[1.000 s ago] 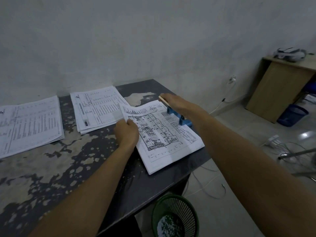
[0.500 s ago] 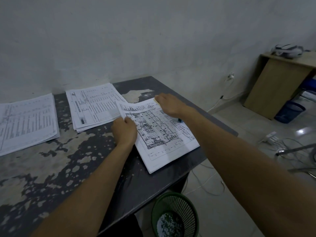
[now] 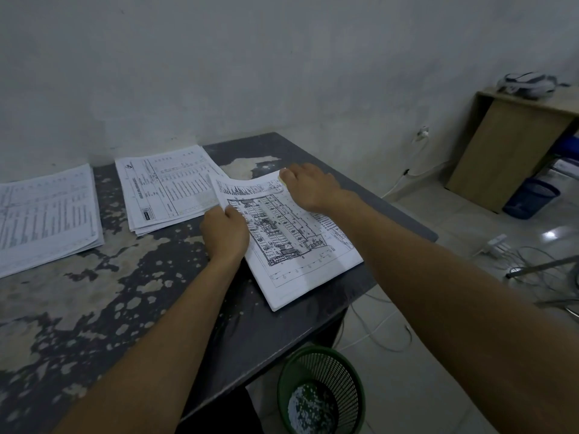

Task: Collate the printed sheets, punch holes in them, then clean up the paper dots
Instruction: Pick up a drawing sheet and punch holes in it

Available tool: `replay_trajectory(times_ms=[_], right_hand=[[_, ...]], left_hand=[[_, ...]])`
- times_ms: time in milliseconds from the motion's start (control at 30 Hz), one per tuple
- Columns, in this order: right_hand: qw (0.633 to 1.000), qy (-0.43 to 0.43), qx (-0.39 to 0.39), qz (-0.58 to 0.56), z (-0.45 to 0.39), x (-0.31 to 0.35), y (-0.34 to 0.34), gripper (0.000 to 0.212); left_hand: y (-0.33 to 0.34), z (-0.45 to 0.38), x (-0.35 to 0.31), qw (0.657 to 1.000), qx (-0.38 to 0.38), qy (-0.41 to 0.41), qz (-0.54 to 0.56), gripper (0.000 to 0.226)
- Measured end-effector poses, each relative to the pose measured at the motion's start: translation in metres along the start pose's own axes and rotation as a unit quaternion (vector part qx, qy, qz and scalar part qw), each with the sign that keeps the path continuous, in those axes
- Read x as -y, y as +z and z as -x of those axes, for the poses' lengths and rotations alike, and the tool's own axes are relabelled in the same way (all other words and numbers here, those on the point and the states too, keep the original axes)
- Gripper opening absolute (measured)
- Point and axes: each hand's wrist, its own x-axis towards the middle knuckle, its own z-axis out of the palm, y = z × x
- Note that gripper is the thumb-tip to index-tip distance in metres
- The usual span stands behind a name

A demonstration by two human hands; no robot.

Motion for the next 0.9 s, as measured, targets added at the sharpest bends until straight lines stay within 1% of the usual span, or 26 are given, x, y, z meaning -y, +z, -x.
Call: replay_trajectory(times_ms=[133, 267, 433, 533, 600, 700, 767, 800, 833, 900], right_hand=[[0.999, -0.008, -0.003, 0.051, 0.000, 0.001, 0.005, 0.053], [0.992, -0.024, -0.045, 0.117, 0.005, 0.001, 0.017, 0.054], [0.978, -0.037, -0.077, 0.193, 0.016, 0.003, 0.033, 0.057], [0.977, -0.045, -0.068, 0.196, 0.016, 0.005, 0.034, 0.058], [0.980, -0.044, -0.064, 0.181, 0.013, 0.003, 0.033, 0.058], [0.991, -0.026, -0.038, 0.128, 0.008, 0.003, 0.024, 0.061], [0.996, -0.016, -0.014, 0.083, 0.006, 0.005, 0.014, 0.078], [0.999, -0.011, -0.005, 0.045, 0.006, 0.006, 0.007, 0.086], [1.000, -0.010, 0.002, -0.008, 0.006, 0.006, 0.001, 0.087], [0.987, -0.009, 0.016, -0.157, 0.006, 0.003, -0.013, 0.071]], left_hand=[[0.001, 0.000, 0.001, 1.000, -0.005, 0.002, -0.007, 0.032], [0.003, -0.001, 0.002, 1.000, -0.007, 0.002, -0.016, 0.033], [0.002, 0.000, 0.003, 1.000, 0.000, 0.004, -0.003, 0.032], [0.001, 0.001, 0.003, 1.000, -0.005, 0.010, -0.001, 0.032], [0.001, 0.001, 0.003, 1.000, -0.007, 0.011, -0.002, 0.032], [0.001, 0.001, 0.002, 1.000, -0.011, 0.012, -0.009, 0.033], [0.001, 0.001, 0.002, 1.000, -0.009, 0.009, -0.013, 0.033], [0.001, 0.001, 0.002, 1.000, -0.008, 0.008, -0.012, 0.034], [0.001, 0.001, 0.002, 1.000, -0.006, 0.007, -0.012, 0.035], [0.000, 0.002, 0.002, 1.000, -0.003, 0.006, -0.012, 0.039]])
